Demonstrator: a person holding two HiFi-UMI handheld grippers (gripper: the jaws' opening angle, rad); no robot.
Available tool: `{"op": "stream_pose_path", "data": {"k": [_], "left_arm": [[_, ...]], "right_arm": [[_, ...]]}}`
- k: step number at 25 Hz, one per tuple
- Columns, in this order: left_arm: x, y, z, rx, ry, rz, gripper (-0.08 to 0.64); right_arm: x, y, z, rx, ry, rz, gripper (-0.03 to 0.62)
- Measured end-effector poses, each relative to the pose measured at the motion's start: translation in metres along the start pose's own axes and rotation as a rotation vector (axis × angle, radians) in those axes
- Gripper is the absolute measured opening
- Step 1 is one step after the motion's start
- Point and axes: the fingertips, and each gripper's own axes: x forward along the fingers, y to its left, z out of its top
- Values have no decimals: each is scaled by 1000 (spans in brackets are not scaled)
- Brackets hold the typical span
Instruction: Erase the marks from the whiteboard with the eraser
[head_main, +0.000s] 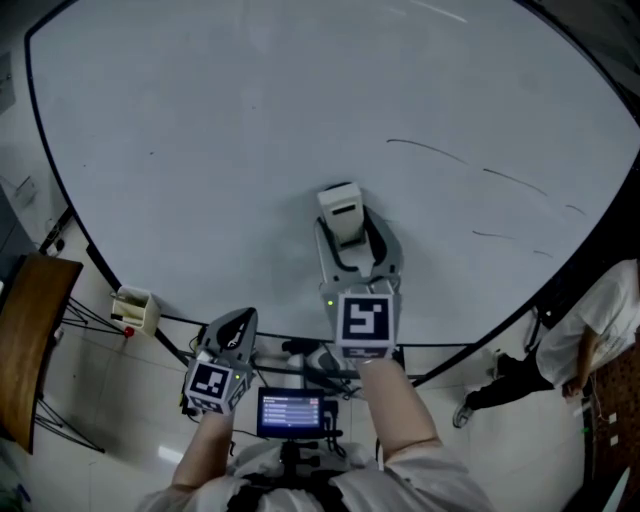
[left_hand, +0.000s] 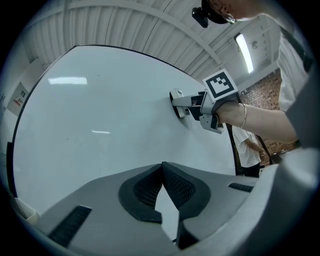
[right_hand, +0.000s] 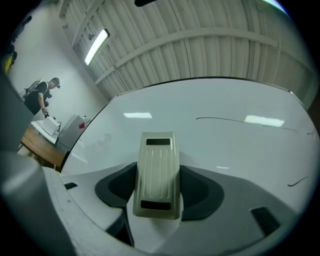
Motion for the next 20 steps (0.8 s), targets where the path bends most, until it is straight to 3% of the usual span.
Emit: {"op": "stream_pose_path", "data": {"k": [5,16,20], "left_arm": [[2,1,-5,-4,4,-10,6],[19,-23,-5,-6,-1,-83,6],[19,-26,-7,-5,4,-90,6]], "right_arm": [[-11,-30,-6,28,-20,-74,255],[-58,-127,-42,59,62,-325,258],[-74,-156,-55,115,78,-387,258]]}}
